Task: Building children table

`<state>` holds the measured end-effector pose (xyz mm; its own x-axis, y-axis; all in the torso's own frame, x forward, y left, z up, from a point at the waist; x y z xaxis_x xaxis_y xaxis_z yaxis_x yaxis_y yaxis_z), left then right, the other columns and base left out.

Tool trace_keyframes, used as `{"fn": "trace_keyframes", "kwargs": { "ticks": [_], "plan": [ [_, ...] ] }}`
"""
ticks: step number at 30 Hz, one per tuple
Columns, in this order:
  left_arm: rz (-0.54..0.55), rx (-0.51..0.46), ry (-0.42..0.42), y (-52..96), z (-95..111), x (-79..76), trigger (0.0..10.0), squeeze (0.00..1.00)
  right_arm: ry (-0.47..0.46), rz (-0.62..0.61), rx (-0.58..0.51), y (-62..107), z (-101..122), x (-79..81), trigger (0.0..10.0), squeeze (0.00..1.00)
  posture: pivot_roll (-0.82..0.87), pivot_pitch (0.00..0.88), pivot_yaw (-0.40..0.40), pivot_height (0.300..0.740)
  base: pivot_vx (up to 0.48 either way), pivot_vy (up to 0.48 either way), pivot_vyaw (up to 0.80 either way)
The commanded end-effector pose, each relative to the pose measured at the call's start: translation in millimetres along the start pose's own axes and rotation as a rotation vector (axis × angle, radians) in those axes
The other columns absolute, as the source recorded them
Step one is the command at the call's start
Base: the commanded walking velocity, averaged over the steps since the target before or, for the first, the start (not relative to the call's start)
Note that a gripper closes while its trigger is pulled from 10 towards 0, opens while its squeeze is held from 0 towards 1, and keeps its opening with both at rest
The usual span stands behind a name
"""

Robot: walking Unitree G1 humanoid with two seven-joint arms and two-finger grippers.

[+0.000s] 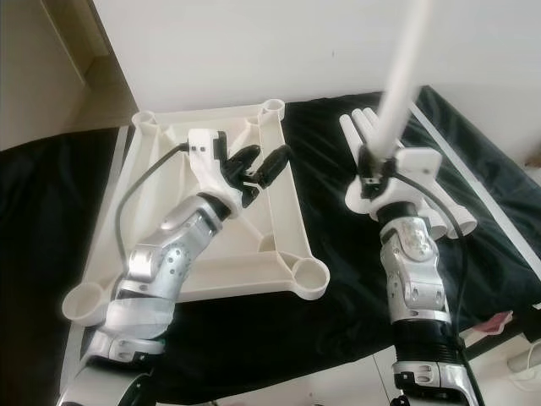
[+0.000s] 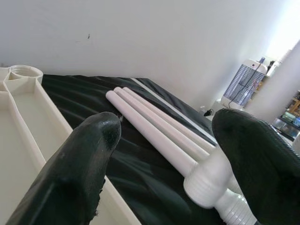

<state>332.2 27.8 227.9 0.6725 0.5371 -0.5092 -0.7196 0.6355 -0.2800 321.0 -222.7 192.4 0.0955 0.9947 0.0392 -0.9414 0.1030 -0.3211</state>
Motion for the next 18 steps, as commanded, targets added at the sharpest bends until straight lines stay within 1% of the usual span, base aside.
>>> {"fn": "trace_keyframes", "kwargs": {
  "ticks": [1,3,4,5,7,8,9,10,11,12,13,15,16,17,18],
  "plan": [
    [-0.031,0.003,-0.010,-2.7,1,-2.7,10.0,0.00,-0.137,-0.064,0.024,7.1,-8,-13.9,10.0,0.00,-0.08,0.008,0.040,0.740,0.000,0.000,0.00],
    [-0.031,0.003,-0.010,-2.7,1,-2.7,10.0,0.00,-0.137,-0.064,0.024,7.1,-8,-13.9,10.0,0.00,-0.08,0.008,0.040,0.740,0.000,0.000,0.00],
    [-0.034,0.006,-0.008,-2.8,0,-3.1,10.0,0.00,-0.207,-0.099,0.033,11.5,-12,-19.6,10.0,0.00,-0.08,0.010,0.041,0.740,0.000,0.000,0.00],
    [-0.034,0.006,-0.008,-2.8,0,-3.1,10.0,0.00,-0.207,-0.099,0.033,11.5,-12,-19.6,10.0,0.00,-0.08,0.010,0.041,0.740,0.000,0.000,0.00],
    [-0.037,0.009,-0.004,-2.7,-1,-3.9,10.0,0.00,-0.373,-0.169,0.037,21.6,-19,-30.7,10.0,0.00,-0.08,0.019,0.045,0.740,0.000,0.000,0.00],
    [-0.038,0.010,-0.003,-2.6,-1,-4.1,10.0,0.00,-0.418,-0.186,0.036,24.4,-20,-33.3,10.0,0.00,-0.08,0.019,0.045,0.740,0.000,0.000,0.00],
    [-0.038,0.010,-0.003,-2.6,-1,-4.1,10.0,0.00,-0.418,-0.186,0.036,24.4,-20,-33.3,10.0,0.00,-0.08,0.019,0.045,0.740,0.000,0.000,0.00],
    [-0.039,0.011,-0.002,-2.5,-1,-4.4,10.0,0.00,-0.495,-0.213,0.031,29.9,-22,-37.1,10.0,0.00,-0.08,0.025,0.048,0.740,0.000,0.000,0.00],
    [-0.039,0.011,-0.002,-2.5,-1,-4.4,10.0,0.00,-0.495,-0.213,0.031,29.9,-22,-37.1,10.0,0.00,-0.08,0.025,0.048,0.740,0.000,0.000,0.00],
    [-0.041,0.014,0.000,-2.3,-1,-4.8,10.0,0.00,-0.577,-0.233,0.022,37.0,-25,-39.4,10.0,0.00,-0.08,0.030,0.050,0.740,0.000,0.000,0.00],
    [-0.041,0.014,0.000,-2.3,-1,-4.8,10.0,0.00,-0.577,-0.233,0.022,37.0,-25,-39.4,10.0,0.00,-0.08,0.030,0.050,0.740,0.000,0.000,0.00],
    [-0.044,0.019,0.003,-1.7,-2,-5.5,10.0,0.00,-0.723,-0.245,0.002,53.9,-28,-39.9,10.0,0.00,-0.09,0.039,0.055,0.740,0.000,0.000,0.00],
    [-0.045,0.022,0.004,-1.3,-3,-5.7,10.0,0.00,-0.763,-0.239,-0.004,60.6,-28,-38.0,10.0,0.00,-0.09,0.041,0.056,0.740,0.000,0.000,0.00],
    [-0.045,0.022,0.004,-1.3,-3,-5.7,10.0,0.00,-0.763,-0.239,-0.004,60.6,-28,-38.0,10.0,0.00,-0.09,0.041,0.056,0.740,0.000,0.000,0.00],
    [-0.047,0.024,0.005,-1.1,-3,-6.1,10.0,0.00,-0.806,-0.224,-0.011,68.6,-28,-34.3,10.0,0.00,-0.09,0.047,0.058,0.740,0.000,0.000,0.00]
  ]
}}
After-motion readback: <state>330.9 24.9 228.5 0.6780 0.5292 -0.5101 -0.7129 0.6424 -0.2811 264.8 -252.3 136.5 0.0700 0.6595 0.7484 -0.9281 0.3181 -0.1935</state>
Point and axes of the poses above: a point about 5 cm out from each wrist's last joint towards the gripper, its own y axis pointing back from the gripper into the wrist, its own z axis along the axis of the wrist's last joint, x = y × z, the point moved 1 cm from there along -y, pointing out of the wrist towards the gripper, and after that the axes turned 13 degrees about y, right-handed, at the moved point
